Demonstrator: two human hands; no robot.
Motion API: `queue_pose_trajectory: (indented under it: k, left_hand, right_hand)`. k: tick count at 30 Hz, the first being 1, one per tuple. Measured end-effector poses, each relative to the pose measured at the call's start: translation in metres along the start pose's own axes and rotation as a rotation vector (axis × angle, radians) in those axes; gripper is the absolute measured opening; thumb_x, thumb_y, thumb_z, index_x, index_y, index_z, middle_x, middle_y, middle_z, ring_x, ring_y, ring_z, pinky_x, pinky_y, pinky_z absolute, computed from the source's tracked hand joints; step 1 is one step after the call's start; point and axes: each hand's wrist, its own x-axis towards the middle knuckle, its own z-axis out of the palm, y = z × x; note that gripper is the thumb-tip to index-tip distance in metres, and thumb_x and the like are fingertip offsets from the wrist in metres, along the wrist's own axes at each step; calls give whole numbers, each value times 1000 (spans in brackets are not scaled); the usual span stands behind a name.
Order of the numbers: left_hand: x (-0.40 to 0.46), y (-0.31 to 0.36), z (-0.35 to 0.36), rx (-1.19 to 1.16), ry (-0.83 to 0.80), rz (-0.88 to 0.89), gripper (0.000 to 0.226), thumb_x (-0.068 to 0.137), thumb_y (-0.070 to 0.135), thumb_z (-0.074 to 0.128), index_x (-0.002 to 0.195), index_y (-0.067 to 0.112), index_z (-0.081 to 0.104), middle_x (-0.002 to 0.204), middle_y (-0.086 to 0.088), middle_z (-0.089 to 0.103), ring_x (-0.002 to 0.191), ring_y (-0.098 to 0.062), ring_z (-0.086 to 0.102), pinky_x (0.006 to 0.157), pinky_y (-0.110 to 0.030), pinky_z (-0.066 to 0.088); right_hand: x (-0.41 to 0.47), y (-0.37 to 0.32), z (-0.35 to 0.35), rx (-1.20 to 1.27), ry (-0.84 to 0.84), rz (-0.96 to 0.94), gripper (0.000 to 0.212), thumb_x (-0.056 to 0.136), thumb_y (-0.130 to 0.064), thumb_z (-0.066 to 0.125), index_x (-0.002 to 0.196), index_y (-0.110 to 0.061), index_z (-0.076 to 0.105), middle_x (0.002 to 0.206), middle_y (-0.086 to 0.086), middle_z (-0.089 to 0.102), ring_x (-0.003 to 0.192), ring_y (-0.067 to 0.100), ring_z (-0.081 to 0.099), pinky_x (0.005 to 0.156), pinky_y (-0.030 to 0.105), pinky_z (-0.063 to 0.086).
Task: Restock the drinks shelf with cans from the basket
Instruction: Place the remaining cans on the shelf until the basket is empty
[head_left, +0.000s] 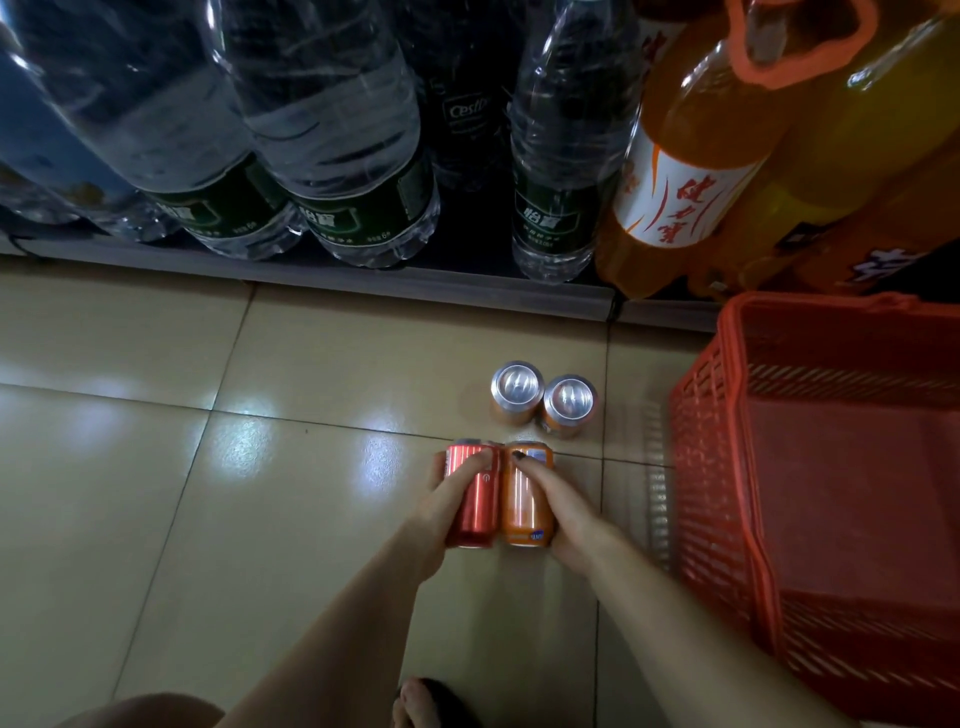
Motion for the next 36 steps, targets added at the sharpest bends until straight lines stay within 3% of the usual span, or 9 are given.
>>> queue_pose_trajectory:
  k: [4,9,13,15,19,23,28,33,36]
  left_hand:
    - [-2,-6,0,-24,-62,-68,72,62,64,87,124,35,64,113,-8,78,99,-31,77,78,-50,63]
    - [-19,-1,7,-33,-85,-3,68,62,50,87,120,22,67,97,-11,79,77,-26,75,58,-37,58]
    - [-56,16,8,-33,-72,86,74,52,52,92,118,25,71,106,-15,79,86,-30,76,68,-43,60]
    - [-92,35,9,-41,-63,140,60,50,53,91,105,33,78,105,-14,79,87,-30,76,78,-50,60]
    - [-196,103,16,-30,-83,280,54,61,51,89,111,37,76,111,-11,79,96,-34,75,85,-59,56]
    - [-329,193,37,-45,-112,442,42,64,44,87,105,39,78,108,-8,80,95,-27,77,79,-46,59]
    - [-513,321,77,-51,-157,652,57,56,43,86,111,33,74,112,-5,79,95,-17,76,76,-36,63]
    - [-698,443,115,-55,-186,887,72,52,45,94,118,26,72,118,-8,78,108,-25,75,91,-44,61]
    - [-803,504,137,-53,-220,1044,97,41,62,98,126,27,68,121,-7,77,111,-27,74,91,-46,62]
  right_hand:
    - [-8,-4,-3,-28,0,8,43,89,-41,71,124,-15,69,113,14,77,103,31,74,78,38,61]
    - [-28,-4,-3,-56,-5,-96,56,72,-46,83,120,-19,71,109,12,78,100,30,75,83,43,61]
    - [-77,-25,12,-69,-24,-223,43,69,-45,80,110,-31,75,109,7,78,101,28,75,87,51,59]
    - [-116,-45,25,-82,-60,-282,42,72,-40,78,113,-30,74,111,4,78,103,24,75,91,50,58]
    - [-217,-103,61,-107,-112,-398,41,76,-36,77,116,-31,72,115,0,77,108,19,73,95,43,57]
    - [-348,-182,101,-171,-104,-527,45,66,-51,81,109,-40,73,113,-5,77,109,16,72,96,39,57]
    - [-538,-296,154,-171,-82,-713,40,71,-44,81,110,-40,72,109,-6,78,104,14,74,94,44,58]
    - [-736,-404,205,-206,-182,-943,44,76,-31,78,118,-24,65,104,-9,78,96,4,73,81,25,57]
    - [-844,-459,226,-209,-240,-1096,46,80,-23,77,123,-21,62,114,-3,77,107,12,72,87,25,57]
